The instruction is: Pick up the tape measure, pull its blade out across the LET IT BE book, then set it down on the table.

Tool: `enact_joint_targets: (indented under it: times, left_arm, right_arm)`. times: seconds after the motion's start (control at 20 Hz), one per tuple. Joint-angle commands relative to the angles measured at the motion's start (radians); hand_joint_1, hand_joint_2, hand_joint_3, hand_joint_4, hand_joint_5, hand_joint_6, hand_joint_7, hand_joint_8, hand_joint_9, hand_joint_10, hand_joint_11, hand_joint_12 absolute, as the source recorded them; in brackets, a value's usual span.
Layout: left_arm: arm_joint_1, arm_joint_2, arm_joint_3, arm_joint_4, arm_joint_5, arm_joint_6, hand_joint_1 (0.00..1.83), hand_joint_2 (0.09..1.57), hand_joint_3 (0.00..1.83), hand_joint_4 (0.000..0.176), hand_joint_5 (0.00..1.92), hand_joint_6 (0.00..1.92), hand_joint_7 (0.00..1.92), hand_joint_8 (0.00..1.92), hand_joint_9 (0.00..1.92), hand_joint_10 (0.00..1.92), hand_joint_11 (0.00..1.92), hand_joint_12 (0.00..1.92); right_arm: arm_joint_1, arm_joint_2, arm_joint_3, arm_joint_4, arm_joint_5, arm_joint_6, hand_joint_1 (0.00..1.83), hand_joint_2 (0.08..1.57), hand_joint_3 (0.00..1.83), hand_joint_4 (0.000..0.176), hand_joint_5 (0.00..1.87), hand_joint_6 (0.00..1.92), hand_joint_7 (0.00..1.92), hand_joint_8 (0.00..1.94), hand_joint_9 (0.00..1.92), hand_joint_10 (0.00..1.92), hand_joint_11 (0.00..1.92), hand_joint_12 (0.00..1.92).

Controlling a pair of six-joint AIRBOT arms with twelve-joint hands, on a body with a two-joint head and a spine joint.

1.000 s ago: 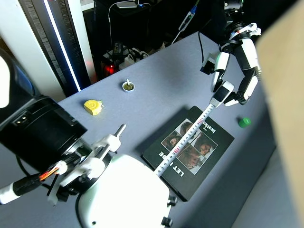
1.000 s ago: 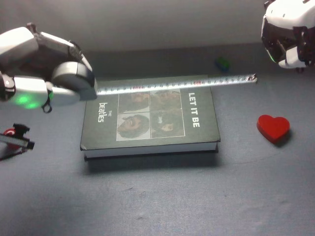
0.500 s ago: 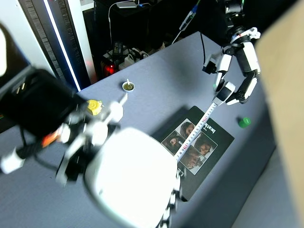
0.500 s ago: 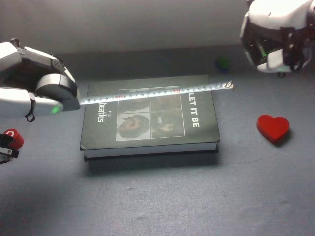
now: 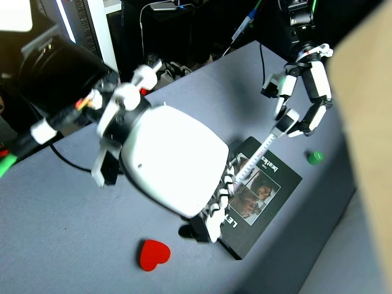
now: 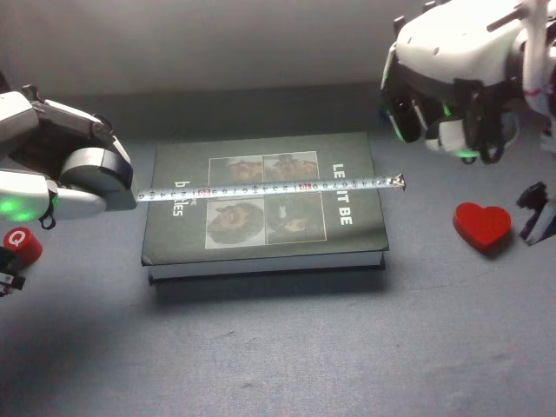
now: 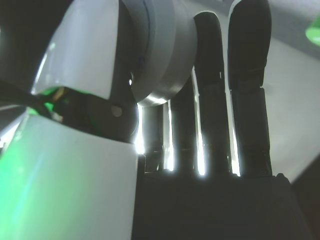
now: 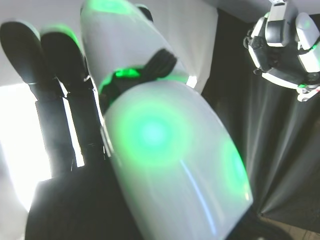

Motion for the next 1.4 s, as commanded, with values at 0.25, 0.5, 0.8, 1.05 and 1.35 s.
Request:
enact_joint_targets:
  times: [0.25, 0.5, 0.8, 1.05, 1.35]
  left_arm:
    - [-0.004, -0.026, 0.040, -0.015, -0.126, -0.034, 1.37, 1.14, 0.00, 0.000, 0.89, 0.87, 0.89, 1.16, 0.93, 1.29, 0.97, 1.13]
    - [-0.011, -0.065, 0.096, 0.010, -0.127, -0.063, 1.37, 1.14, 0.00, 0.000, 0.88, 0.88, 0.87, 1.17, 0.92, 1.32, 0.97, 1.19]
    - [0.015, -0.089, 0.138, 0.011, -0.127, -0.076, 1.37, 1.14, 0.00, 0.000, 0.89, 0.87, 0.88, 1.16, 0.94, 1.31, 0.97, 1.17]
    - [0.045, -0.105, 0.178, 0.011, -0.135, -0.093, 1.37, 1.14, 0.00, 0.000, 0.88, 0.87, 0.89, 1.15, 0.93, 1.32, 0.97, 1.18]
    - [0.078, -0.110, 0.194, 0.008, -0.149, -0.104, 1.37, 1.14, 0.00, 0.000, 0.86, 0.88, 0.89, 1.15, 0.93, 1.33, 0.97, 1.20]
  right_arm:
    - [-0.017, 0.002, -0.051, -0.077, -0.011, 0.036, 1.05, 1.20, 0.01, 0.000, 0.82, 1.29, 0.82, 1.66, 0.85, 1.87, 0.98, 1.91]
    - [-0.036, -0.002, -0.085, -0.152, -0.005, 0.109, 1.04, 1.19, 0.00, 0.000, 0.88, 1.92, 1.02, 1.94, 1.17, 1.92, 1.23, 1.92]
    - [-0.048, -0.006, -0.096, -0.160, -0.006, 0.118, 1.00, 1.23, 0.00, 0.000, 0.87, 1.92, 0.99, 1.94, 1.16, 1.92, 1.27, 1.92]
    - [-0.054, -0.005, -0.101, -0.163, -0.002, 0.117, 1.00, 1.24, 0.00, 0.000, 0.77, 1.47, 0.81, 1.53, 0.91, 1.85, 1.01, 1.92]
    - [-0.062, -0.006, -0.112, -0.173, 0.001, 0.117, 0.28, 1.16, 0.00, 0.102, 0.38, 0.00, 0.25, 0.00, 0.24, 0.00, 0.00, 0.79]
